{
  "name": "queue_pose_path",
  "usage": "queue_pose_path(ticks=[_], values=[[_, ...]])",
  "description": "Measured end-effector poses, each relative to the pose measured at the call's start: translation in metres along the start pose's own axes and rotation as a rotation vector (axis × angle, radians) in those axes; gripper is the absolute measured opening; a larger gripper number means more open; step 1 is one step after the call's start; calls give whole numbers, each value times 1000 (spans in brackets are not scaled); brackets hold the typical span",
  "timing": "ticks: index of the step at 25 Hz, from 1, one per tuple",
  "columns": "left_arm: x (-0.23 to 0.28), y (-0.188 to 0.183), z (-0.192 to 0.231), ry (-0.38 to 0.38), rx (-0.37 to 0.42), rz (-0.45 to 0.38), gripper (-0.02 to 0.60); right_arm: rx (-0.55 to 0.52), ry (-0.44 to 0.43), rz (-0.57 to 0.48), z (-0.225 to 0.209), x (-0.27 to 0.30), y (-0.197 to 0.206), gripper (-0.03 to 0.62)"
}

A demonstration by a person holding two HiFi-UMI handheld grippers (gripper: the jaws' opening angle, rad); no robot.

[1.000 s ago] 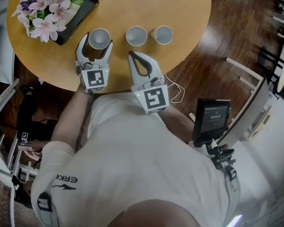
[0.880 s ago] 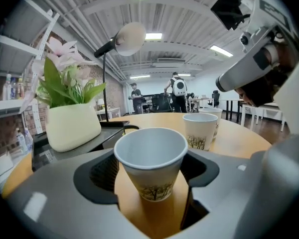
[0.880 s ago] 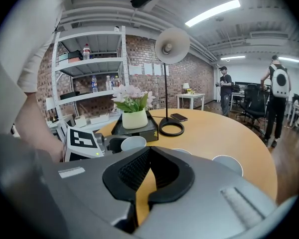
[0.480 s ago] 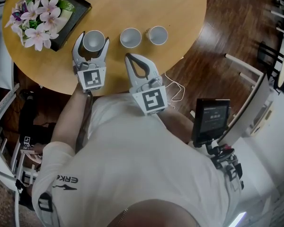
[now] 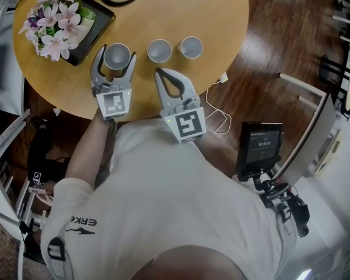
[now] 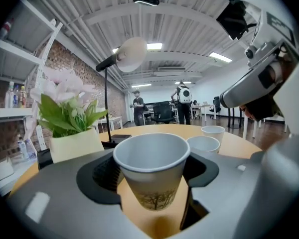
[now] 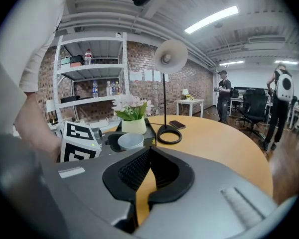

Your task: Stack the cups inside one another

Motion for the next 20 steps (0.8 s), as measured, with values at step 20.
queue_pose_path(ticks=[20], values=[[-12,-144,-42,136,106,-290,353,-27,179,-241,-16,-69,-62,14]])
Point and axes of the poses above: the fingertips, and each gripper's own axes: x forward along the fingers, z to its left, y out of its underside, the point moved 5 cm from there along -x, backward along the fingers, and after that the axes turned 10 degrees about -z, right-handed, at the moved point
